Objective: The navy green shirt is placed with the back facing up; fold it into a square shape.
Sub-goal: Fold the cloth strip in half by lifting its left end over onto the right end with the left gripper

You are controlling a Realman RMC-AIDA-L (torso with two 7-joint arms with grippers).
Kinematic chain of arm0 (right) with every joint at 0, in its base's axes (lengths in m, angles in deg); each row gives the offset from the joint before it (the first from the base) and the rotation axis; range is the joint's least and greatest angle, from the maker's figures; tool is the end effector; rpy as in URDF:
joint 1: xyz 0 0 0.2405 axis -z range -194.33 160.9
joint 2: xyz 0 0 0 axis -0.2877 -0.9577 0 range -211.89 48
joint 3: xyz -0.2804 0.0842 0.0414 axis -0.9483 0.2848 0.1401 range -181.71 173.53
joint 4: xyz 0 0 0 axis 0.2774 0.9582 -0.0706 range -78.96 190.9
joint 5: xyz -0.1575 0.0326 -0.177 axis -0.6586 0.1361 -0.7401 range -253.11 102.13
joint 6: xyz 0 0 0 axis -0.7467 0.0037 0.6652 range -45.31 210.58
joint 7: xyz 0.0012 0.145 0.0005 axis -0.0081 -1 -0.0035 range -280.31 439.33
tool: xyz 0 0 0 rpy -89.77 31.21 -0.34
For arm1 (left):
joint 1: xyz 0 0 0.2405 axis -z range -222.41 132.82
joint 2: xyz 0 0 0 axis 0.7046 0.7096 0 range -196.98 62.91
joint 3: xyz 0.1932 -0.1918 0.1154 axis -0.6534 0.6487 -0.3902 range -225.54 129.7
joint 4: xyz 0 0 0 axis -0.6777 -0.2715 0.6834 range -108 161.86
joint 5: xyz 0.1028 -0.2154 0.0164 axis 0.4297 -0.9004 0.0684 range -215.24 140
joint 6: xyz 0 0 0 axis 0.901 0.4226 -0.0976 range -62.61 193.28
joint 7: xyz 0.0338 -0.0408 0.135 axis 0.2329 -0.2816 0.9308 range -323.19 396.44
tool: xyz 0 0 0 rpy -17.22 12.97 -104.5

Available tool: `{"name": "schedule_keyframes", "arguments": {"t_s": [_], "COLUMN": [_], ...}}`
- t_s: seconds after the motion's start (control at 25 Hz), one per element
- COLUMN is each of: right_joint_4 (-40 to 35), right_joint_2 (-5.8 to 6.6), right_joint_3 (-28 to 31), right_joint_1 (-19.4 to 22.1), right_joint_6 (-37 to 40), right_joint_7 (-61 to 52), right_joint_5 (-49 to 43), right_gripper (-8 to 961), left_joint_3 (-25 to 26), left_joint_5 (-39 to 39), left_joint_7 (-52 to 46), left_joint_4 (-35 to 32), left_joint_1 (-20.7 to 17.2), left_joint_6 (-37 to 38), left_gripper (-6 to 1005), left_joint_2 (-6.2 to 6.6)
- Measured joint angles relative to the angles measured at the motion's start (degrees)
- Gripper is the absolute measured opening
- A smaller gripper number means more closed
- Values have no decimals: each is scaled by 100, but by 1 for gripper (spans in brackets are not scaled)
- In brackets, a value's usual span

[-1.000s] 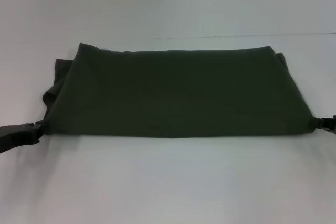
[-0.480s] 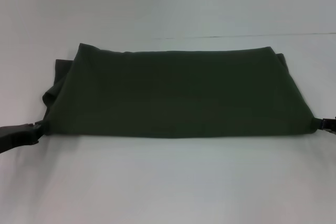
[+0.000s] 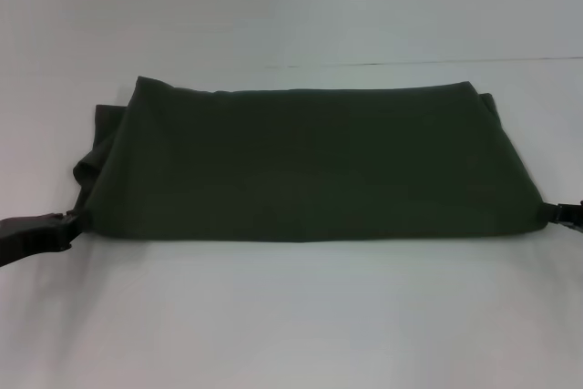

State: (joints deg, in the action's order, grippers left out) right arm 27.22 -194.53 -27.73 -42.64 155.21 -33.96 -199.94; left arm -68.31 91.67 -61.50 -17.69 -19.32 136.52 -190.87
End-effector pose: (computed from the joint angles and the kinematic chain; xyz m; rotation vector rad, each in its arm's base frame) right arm 0.4306 0.3555 0.0320 -1.9591 1.6595 0.6377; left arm -0.4034 0.3562 0.0060 -2.1055 -1.2521 -0.4949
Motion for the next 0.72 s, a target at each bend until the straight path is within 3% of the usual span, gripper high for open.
{"name": "schedule_keyframes", "arguments": {"t_s": [0.12,0.28,0.52,0.64,0.72], "right_joint_4": [-30,-280,-671,-762,-763], "right_joint_2": [30,43,61,65,69], "right_joint_3": [5,320,1015,1009,921], "right_joint_1": [1,50,122,80,-32], "right_joint_6": [156,533,1055,1272,1333], "right_joint_7": [0,2,19,93,114], "right_joint_5": [7,11,62,228,269], "right_gripper": [11,12,222,472,556], "left_joint_3": [0,15,224,358,396], "left_joint_5": [0,0,0,0,55], "left_joint_7": [-140,-524,-1372,-1739,-2026], "left_joint_4": [-108,-342,-722,-728,-709], "left_joint_1": [-22,-114,-272,-283,-283], "left_joint_6": [176,445,747,957,1067], "left_gripper": [17,134,303,385,460], "left_joint_2": [6,11,6,28,37]}}
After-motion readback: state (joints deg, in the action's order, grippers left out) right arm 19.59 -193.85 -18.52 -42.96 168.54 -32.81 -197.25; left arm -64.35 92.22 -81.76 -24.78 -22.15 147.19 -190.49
